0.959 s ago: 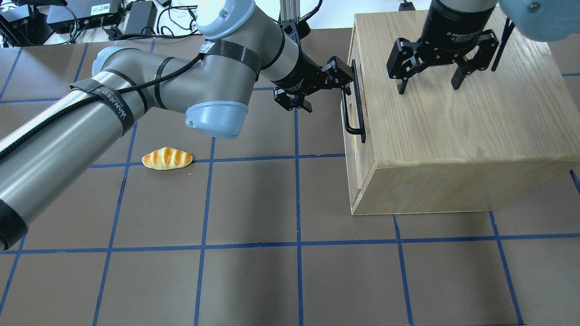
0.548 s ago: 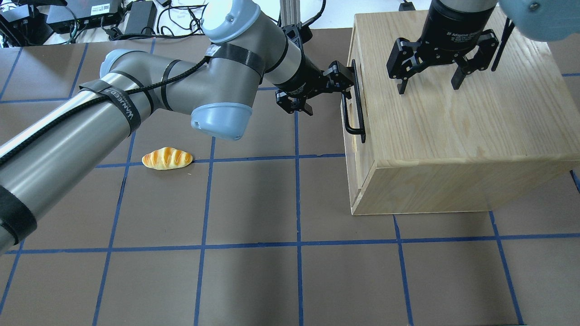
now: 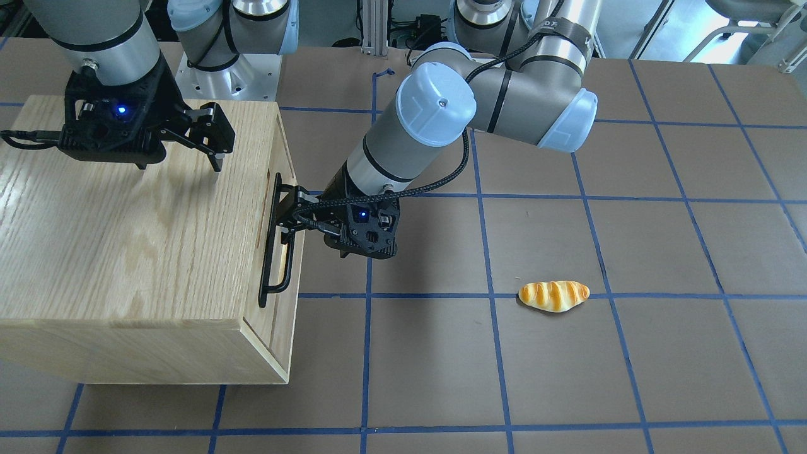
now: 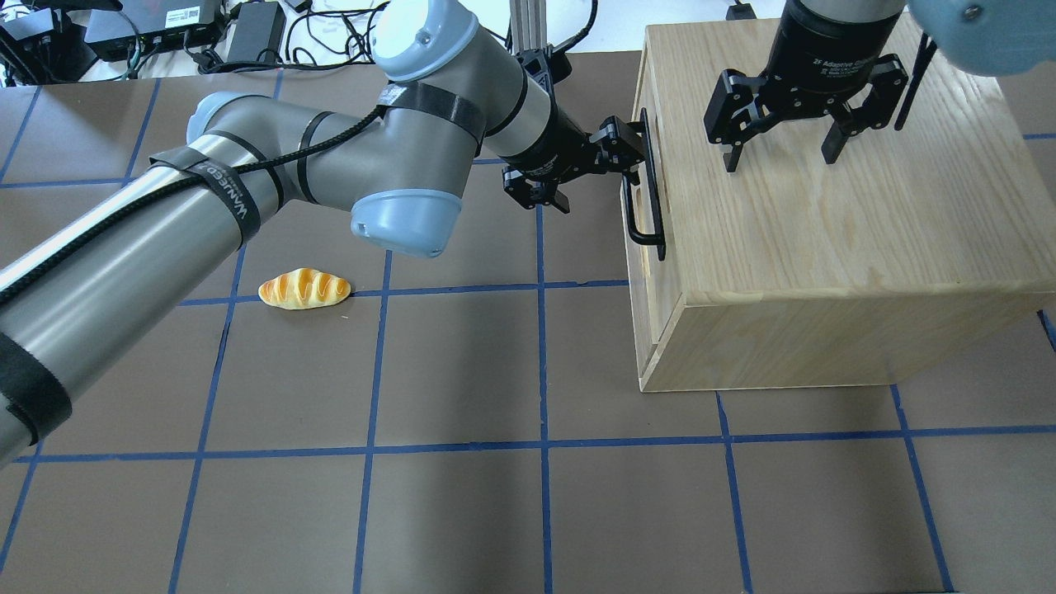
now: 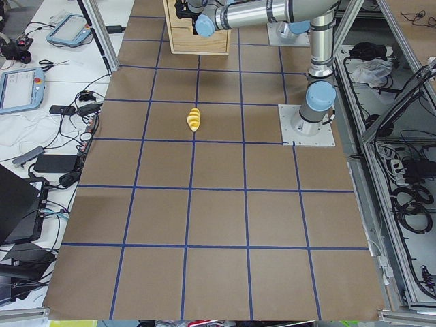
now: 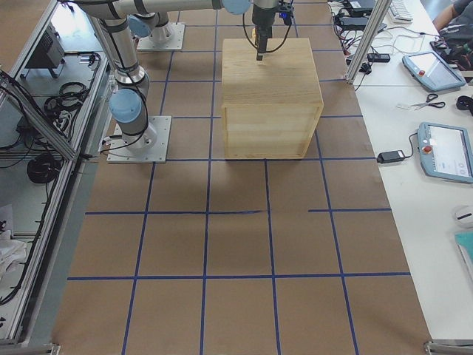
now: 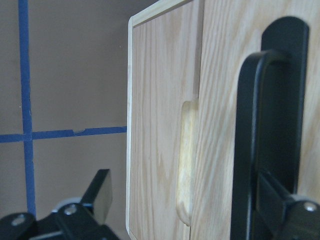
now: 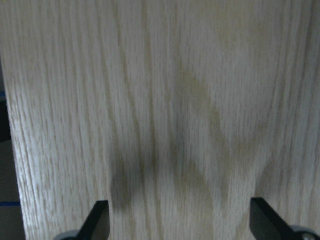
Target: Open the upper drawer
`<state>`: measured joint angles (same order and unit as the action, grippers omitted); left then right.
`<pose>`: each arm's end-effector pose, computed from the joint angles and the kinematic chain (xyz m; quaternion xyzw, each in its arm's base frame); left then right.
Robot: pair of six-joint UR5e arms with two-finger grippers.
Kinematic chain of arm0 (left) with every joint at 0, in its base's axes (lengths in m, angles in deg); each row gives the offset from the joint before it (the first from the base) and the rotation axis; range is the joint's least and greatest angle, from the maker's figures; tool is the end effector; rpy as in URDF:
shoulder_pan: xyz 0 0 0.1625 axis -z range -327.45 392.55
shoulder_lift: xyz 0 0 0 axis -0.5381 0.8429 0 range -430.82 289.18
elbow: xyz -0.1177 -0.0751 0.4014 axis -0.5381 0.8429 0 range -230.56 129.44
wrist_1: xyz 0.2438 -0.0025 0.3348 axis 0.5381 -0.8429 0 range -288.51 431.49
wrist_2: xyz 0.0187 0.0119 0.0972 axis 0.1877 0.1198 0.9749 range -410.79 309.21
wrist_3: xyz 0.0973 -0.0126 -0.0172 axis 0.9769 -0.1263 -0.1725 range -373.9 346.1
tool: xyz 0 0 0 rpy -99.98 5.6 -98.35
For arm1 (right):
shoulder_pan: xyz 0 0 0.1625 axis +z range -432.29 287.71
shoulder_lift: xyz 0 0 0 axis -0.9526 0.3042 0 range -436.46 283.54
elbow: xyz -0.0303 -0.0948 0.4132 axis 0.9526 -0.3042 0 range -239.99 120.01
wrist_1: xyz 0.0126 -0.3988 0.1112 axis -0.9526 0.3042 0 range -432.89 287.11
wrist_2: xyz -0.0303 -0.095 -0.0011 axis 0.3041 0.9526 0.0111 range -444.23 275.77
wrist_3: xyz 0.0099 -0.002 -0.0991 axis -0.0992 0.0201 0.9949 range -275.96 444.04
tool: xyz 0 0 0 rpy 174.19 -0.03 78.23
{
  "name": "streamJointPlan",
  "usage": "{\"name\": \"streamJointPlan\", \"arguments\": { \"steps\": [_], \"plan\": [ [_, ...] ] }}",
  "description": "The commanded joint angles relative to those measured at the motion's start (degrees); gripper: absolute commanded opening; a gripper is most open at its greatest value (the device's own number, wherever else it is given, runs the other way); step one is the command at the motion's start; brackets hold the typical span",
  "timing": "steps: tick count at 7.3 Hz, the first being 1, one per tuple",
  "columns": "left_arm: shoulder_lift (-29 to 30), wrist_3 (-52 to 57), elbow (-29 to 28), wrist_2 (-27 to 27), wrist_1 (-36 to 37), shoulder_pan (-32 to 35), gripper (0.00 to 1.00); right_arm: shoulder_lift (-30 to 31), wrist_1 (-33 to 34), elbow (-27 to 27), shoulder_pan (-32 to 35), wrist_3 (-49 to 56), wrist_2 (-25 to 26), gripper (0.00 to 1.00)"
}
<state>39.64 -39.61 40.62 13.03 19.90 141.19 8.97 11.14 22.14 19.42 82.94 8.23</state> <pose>-0.3707 -0.5444 0.3593 0.0265 -0.9638 0.0471 0.2611 0.1445 -0.5163 0.5047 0.0059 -0.9995 -0.0227 0.0220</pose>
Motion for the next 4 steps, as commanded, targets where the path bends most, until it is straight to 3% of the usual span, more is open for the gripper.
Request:
{"name": "streamJointPlan", "arguments": {
  "steps": [1,4],
  "plan": [
    [-0.2,0.6,0.0,0.7,-0.5,0.0,1.0,0.0,0.0,0.0,0.0,0.0,0.0,1.0],
    [-0.9,2.4,0.3,4.1,-0.8,0.0,1.0,0.0,0.0,0.0,0.0,0.0,0.0,1.0]
  ]
}}
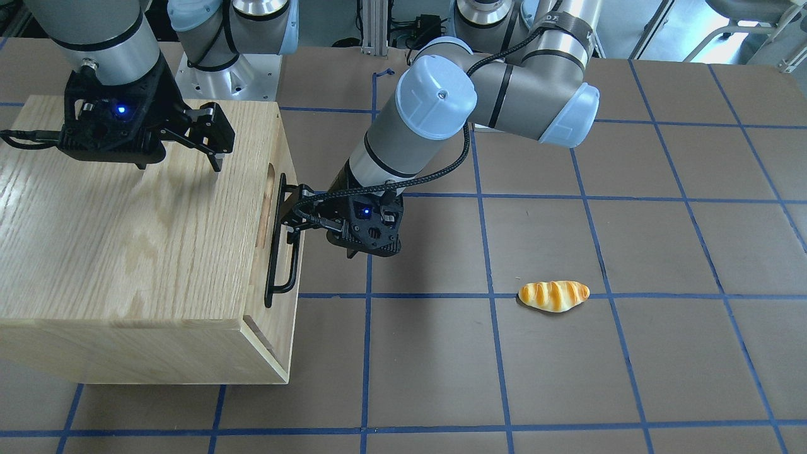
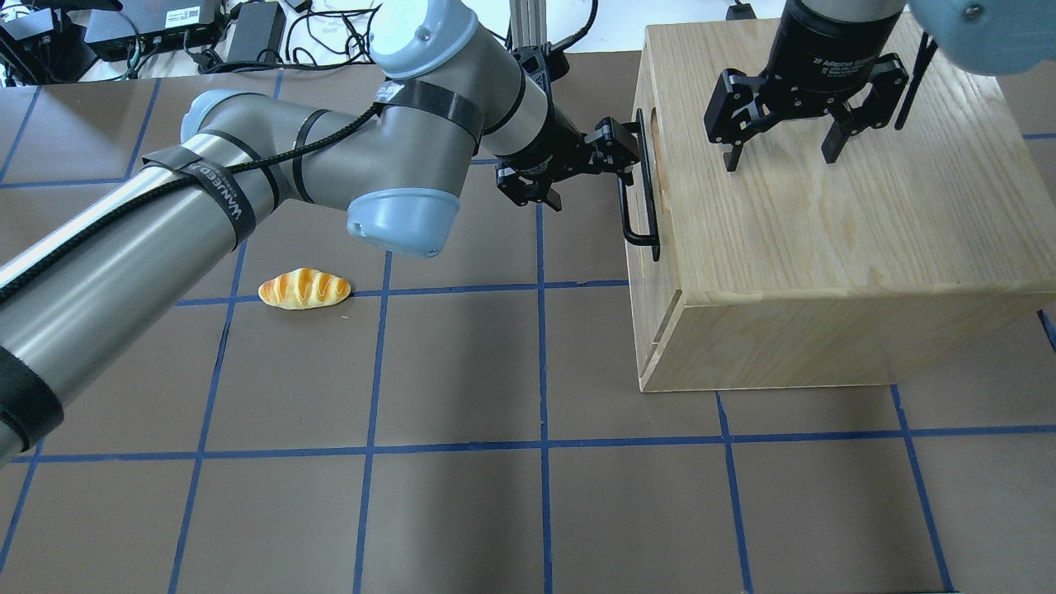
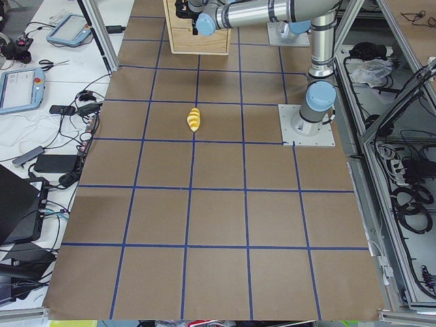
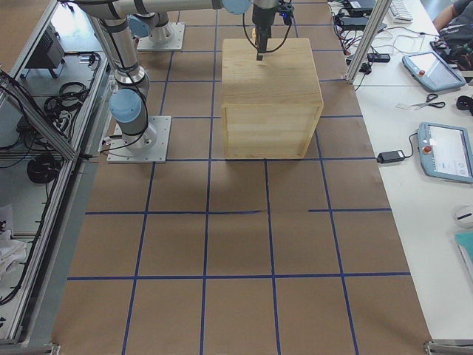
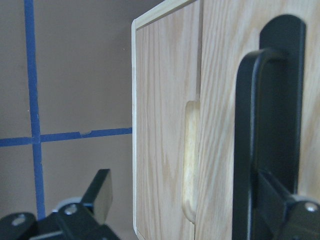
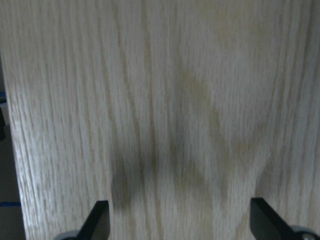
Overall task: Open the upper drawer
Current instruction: 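Pull the handle with the left gripper away from the cabinet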
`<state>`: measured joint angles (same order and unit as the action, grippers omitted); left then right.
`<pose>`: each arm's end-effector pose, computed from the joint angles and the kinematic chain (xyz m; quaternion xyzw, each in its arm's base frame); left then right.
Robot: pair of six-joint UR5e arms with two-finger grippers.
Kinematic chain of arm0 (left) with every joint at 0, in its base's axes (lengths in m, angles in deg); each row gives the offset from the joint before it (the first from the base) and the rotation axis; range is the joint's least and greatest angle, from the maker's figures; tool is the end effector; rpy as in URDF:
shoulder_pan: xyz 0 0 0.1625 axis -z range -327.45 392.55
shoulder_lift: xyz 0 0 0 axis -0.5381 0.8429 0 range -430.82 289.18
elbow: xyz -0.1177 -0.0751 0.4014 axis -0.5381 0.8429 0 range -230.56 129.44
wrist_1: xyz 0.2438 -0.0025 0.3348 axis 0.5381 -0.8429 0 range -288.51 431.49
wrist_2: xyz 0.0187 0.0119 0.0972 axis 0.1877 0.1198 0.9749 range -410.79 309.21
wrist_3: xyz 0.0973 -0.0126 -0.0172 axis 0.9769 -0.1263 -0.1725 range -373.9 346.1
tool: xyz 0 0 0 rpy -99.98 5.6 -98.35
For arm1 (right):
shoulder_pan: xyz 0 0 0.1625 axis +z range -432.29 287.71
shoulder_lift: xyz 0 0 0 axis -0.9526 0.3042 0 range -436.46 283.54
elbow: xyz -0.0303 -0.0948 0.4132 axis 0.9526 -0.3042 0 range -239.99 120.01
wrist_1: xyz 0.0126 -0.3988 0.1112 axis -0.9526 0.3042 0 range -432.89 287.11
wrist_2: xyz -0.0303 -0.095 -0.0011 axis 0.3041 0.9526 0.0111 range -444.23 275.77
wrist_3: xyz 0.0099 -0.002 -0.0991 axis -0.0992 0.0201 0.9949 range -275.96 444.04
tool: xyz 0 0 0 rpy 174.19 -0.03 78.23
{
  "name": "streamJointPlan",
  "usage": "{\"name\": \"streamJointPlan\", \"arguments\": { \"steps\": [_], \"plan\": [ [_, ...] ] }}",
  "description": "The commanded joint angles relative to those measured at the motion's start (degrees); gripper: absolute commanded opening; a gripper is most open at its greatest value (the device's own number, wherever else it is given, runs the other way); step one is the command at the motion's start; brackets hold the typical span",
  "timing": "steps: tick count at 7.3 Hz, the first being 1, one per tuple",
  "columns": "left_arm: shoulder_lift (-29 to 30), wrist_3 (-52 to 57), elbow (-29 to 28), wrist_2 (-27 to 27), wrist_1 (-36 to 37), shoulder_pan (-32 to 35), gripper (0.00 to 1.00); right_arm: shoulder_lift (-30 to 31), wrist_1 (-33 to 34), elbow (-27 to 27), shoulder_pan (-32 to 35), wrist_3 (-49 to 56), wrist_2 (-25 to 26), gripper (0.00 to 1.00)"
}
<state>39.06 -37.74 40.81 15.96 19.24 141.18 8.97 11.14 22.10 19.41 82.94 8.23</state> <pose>-0.3653 -0.5434 0.3607 0.0152 -0.9697 0.0589 0.2368 0.1445 -0.5164 0.5050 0.0058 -0.9995 -0.0224 0.0220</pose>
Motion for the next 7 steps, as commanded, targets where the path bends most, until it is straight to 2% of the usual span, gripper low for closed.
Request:
{"name": "streamJointPlan", "arguments": {
  "steps": [1,7],
  "plan": [
    [0.0,0.6,0.1,1.2,-0.1,0.0,1.0,0.0,0.0,0.1,0.1,0.0,0.0,1.0],
    [-1.7,3.0,0.6,1.3,-2.8,-0.6,1.0,0.0,0.0,0.0,0.1,0.0,0.0,1.0]
  ]
}}
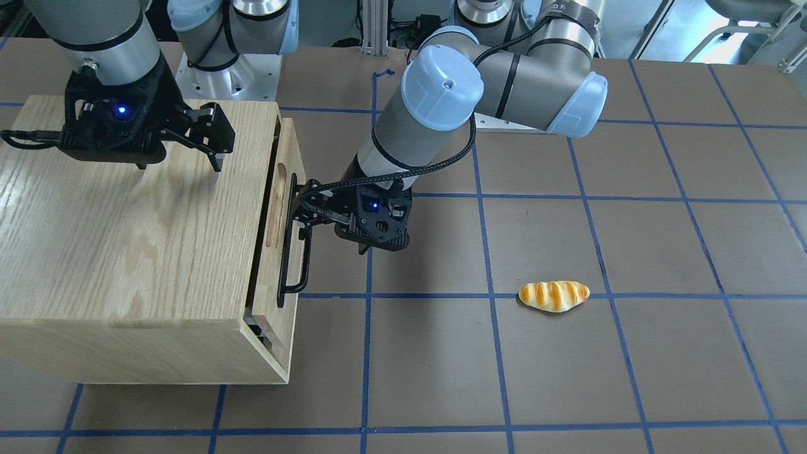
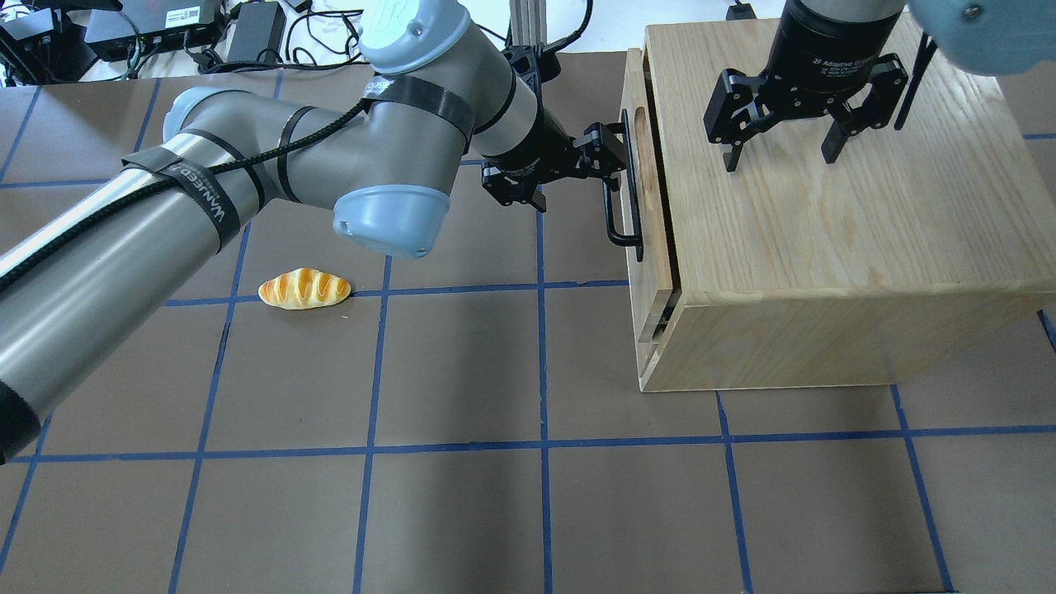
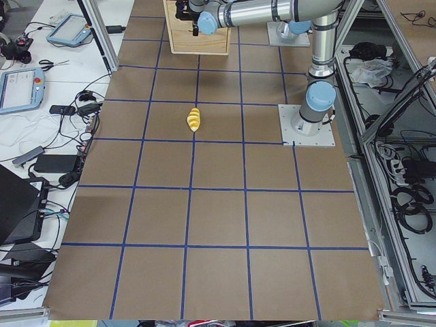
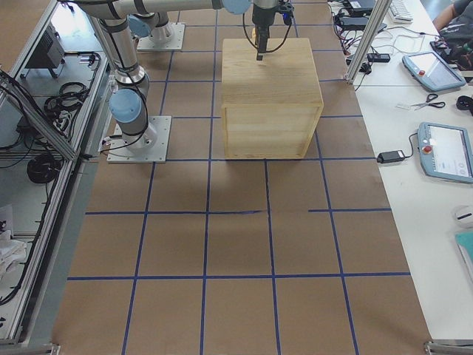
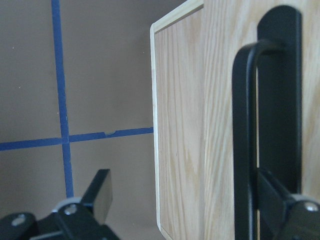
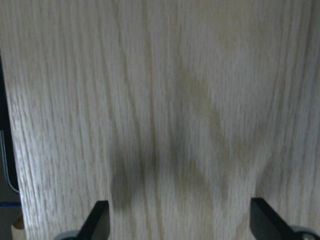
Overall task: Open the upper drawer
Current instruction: 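Pull the handle with the left gripper away from the cabinet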
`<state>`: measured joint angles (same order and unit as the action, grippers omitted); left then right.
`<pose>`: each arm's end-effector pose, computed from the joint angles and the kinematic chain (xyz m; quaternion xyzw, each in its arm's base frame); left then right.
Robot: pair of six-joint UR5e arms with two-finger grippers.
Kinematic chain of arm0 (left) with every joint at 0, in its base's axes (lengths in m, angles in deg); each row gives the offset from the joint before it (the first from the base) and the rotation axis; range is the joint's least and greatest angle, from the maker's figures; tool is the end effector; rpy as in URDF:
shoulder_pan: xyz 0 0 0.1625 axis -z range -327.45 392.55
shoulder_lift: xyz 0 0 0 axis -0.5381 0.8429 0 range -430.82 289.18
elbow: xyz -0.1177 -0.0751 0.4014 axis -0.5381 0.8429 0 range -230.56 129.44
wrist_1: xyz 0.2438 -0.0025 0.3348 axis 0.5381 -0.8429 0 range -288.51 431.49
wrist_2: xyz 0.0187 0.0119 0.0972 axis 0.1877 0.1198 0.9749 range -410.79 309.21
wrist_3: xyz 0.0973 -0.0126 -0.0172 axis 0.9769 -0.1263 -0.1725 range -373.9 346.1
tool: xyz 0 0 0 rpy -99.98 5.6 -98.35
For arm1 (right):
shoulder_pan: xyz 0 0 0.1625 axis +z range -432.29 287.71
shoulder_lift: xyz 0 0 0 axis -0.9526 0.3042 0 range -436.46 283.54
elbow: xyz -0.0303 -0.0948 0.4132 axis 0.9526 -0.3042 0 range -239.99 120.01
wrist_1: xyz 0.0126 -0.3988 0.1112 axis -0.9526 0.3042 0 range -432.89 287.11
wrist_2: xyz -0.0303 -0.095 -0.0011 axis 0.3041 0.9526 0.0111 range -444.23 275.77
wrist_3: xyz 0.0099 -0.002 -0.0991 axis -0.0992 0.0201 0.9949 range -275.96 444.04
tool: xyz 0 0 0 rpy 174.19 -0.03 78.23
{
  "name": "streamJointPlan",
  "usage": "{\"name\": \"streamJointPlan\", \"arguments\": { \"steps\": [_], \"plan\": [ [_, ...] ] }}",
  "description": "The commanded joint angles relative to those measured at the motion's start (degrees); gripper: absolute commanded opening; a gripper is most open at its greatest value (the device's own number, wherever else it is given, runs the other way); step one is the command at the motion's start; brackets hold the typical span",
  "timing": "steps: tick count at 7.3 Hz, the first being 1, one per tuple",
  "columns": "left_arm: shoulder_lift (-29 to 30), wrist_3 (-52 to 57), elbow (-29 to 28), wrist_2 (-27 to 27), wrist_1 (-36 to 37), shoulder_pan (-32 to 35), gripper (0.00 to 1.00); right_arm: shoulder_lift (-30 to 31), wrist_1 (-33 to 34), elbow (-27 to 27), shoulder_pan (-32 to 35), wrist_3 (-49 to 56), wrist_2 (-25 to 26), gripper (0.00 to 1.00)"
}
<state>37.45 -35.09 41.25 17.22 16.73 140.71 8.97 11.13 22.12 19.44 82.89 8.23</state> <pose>-0.3559 -0.5378 0.3684 0.0006 -0.9734 0.0584 0.2216 0.1447 -0.5163 0.5049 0.0056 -0.9995 -0.0226 0.0220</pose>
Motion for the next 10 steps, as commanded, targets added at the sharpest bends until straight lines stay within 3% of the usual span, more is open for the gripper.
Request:
{"name": "streamJointPlan", "arguments": {
  "steps": [1,10],
  "plan": [
    [-0.3,0.4,0.1,0.0,-0.9,-0.3,1.0,0.0,0.0,0.0,0.0,0.0,0.0,1.0],
    [-4.3,5.6,3.3,0.0,-4.4,-3.9,1.0,0.0,0.0,0.0,0.0,0.0,0.0,1.0]
  ]
}}
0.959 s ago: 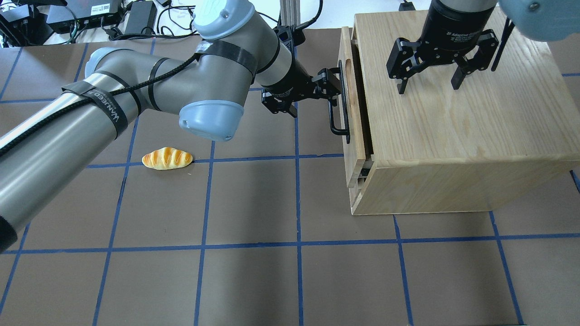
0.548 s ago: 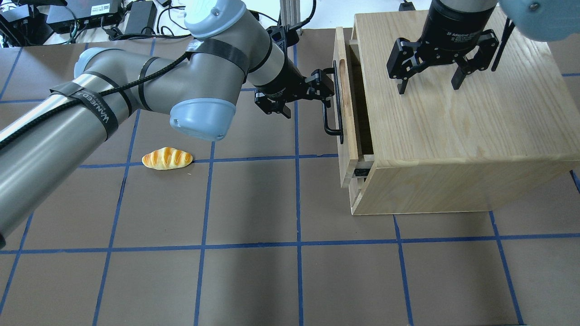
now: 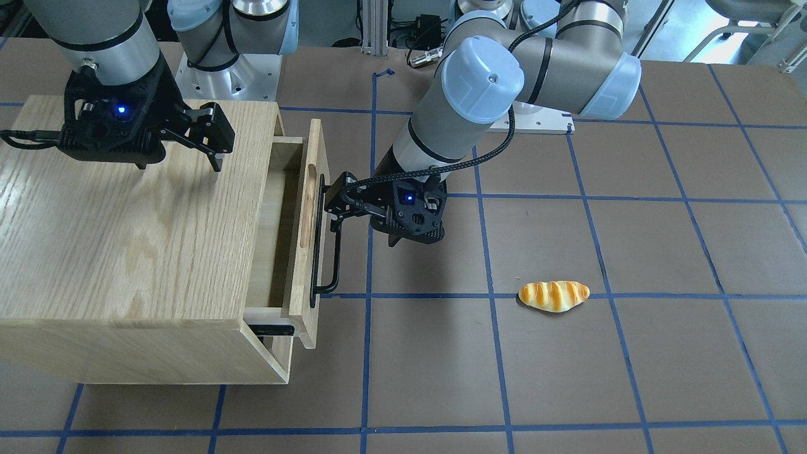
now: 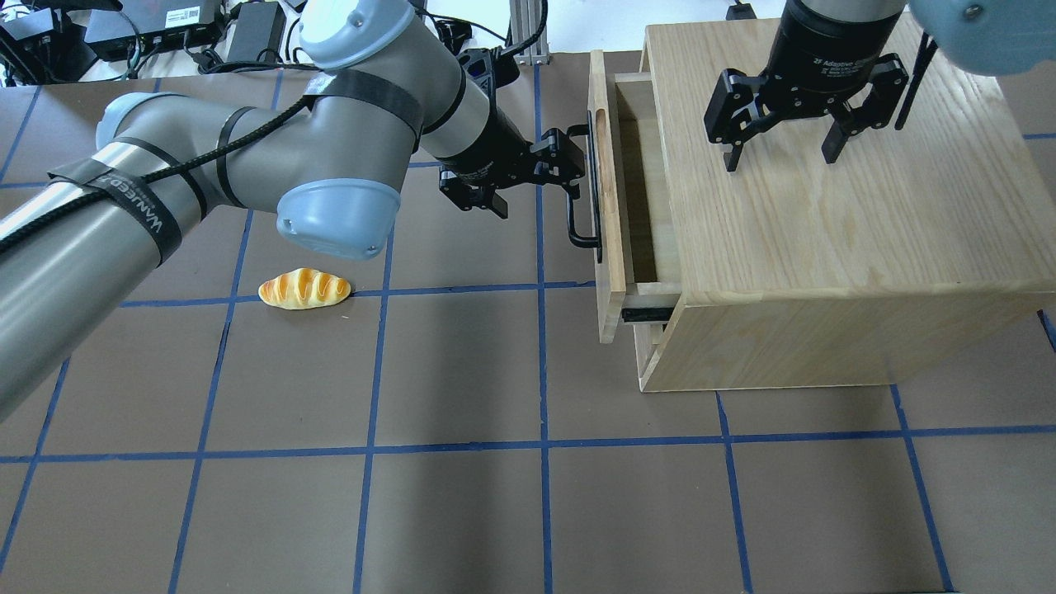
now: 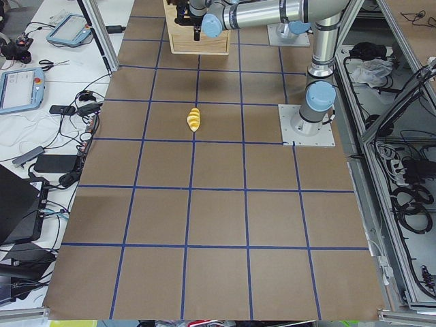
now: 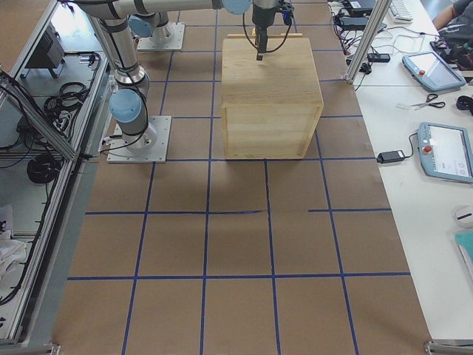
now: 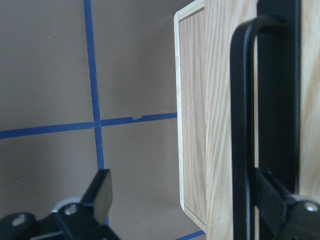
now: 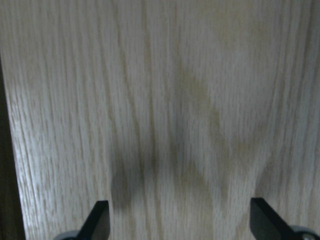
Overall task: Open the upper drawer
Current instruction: 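Pull the handle with the left gripper away from the cabinet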
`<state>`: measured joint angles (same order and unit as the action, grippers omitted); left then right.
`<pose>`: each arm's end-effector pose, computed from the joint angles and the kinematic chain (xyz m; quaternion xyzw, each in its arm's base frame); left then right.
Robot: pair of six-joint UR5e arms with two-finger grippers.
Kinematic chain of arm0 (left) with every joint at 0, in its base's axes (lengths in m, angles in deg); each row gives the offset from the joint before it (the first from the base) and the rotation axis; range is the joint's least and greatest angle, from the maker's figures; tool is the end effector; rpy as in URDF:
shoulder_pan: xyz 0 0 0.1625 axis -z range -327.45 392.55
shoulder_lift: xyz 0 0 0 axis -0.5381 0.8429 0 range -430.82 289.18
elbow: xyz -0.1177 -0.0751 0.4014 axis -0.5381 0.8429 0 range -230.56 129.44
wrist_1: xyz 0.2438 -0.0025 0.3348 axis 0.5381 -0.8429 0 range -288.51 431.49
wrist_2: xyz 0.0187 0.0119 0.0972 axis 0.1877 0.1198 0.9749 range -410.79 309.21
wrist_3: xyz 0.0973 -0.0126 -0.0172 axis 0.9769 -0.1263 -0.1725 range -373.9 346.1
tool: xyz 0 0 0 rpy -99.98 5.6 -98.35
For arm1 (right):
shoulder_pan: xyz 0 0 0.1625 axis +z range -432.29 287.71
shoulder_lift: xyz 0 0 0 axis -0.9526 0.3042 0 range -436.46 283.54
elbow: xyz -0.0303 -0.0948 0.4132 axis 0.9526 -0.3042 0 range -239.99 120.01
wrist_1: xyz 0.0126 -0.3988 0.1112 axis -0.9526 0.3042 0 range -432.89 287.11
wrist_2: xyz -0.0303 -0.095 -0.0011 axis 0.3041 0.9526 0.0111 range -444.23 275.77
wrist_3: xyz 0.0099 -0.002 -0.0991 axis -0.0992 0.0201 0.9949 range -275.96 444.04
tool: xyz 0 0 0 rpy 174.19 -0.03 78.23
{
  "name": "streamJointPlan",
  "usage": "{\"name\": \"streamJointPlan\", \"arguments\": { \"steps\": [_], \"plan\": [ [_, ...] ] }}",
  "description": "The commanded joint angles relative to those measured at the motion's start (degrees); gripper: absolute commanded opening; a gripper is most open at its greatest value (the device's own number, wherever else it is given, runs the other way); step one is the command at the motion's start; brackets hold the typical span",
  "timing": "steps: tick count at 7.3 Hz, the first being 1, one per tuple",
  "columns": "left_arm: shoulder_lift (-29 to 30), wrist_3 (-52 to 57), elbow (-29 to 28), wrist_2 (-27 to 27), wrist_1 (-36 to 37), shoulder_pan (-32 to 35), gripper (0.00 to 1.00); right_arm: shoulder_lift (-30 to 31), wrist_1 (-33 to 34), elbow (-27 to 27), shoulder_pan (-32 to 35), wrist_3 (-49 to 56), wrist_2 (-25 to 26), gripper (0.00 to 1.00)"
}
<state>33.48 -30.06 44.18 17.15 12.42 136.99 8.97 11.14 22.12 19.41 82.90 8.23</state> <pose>-0.3130 -0.5310 0.3767 -0.0051 -0.9764 0.0479 0.2103 0.1445 -0.5163 0.5049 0.0055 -0.9995 -0.0225 0.0220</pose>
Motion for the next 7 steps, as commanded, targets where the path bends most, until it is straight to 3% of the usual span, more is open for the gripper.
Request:
{"name": "streamJointPlan", "arguments": {
  "steps": [1,7],
  "plan": [
    [-0.4,0.7,0.4,0.1,-0.2,-0.7,1.0,0.0,0.0,0.0,0.1,0.1,0.0,1.0],
    [-2.9,4.3,1.2,0.2,-4.9,-2.6,1.0,0.0,0.0,0.0,0.1,0.0,0.0,1.0]
  ]
}}
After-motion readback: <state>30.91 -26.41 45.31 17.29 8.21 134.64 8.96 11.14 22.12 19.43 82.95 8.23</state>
